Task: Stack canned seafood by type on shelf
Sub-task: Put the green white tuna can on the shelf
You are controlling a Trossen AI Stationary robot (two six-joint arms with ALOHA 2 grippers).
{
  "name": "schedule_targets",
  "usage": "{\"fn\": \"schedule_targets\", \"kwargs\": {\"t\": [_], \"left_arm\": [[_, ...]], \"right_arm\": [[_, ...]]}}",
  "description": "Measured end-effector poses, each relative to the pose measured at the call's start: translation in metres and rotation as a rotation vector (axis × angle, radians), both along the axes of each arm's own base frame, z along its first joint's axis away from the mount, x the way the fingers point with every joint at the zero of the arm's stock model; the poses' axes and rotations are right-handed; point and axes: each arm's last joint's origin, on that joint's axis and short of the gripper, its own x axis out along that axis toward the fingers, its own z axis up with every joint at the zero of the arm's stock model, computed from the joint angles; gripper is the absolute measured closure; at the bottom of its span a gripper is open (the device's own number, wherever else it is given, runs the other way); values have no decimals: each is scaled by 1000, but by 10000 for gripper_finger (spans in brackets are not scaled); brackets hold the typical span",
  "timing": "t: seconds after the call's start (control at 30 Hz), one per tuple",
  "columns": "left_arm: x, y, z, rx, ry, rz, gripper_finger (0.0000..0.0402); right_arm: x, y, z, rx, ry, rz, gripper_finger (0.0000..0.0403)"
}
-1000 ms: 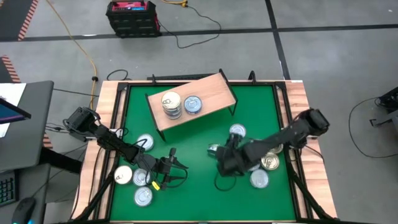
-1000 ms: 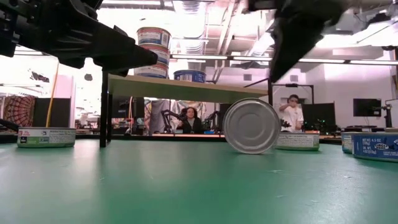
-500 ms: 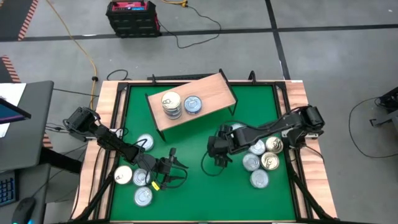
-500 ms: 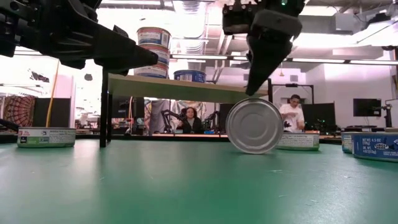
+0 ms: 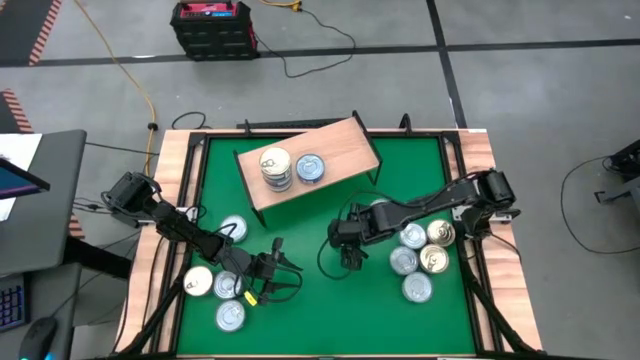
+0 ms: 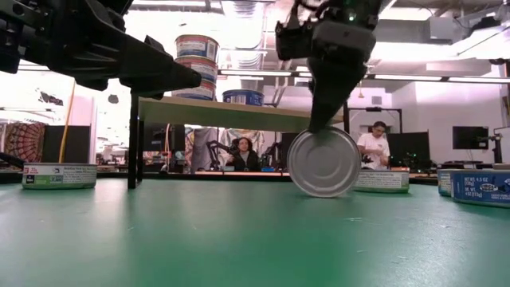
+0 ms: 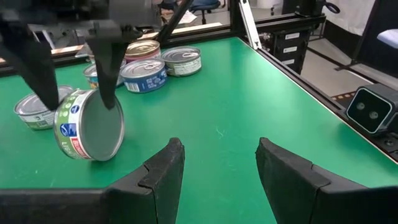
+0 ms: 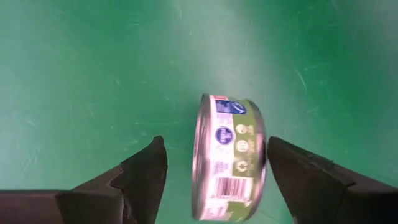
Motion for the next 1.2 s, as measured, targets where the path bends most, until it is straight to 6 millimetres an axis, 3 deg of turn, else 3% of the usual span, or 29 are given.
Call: {"fn": "schedule_targets", "kwargs": {"t": [0.13,0.37,0.53,0.73,0.87,1.0,1.2], "left_arm": [[0,0,0,-3,0,1,212],[0,0,0,-3,0,2,212],[0,1,1,-2,-7,25,212],[1,1,2,-18,-24,52,212],[0,-1,4,-49,-32,37,212],[-7,-15,13,-79,-113,-33,212],[-20,-36,23,-130,-201,-121,212]], "right_arm": [[1,0,-17,-10,82,-1,96],[1,0,-20,1,105,0,112],[-1,1,-18,43,109,4,155],[-1,1,-18,51,112,14,245],[-1,-1,-17,42,121,41,244],[-3,-9,-3,19,143,55,244],[-18,-36,46,-2,41,62,244]]}}
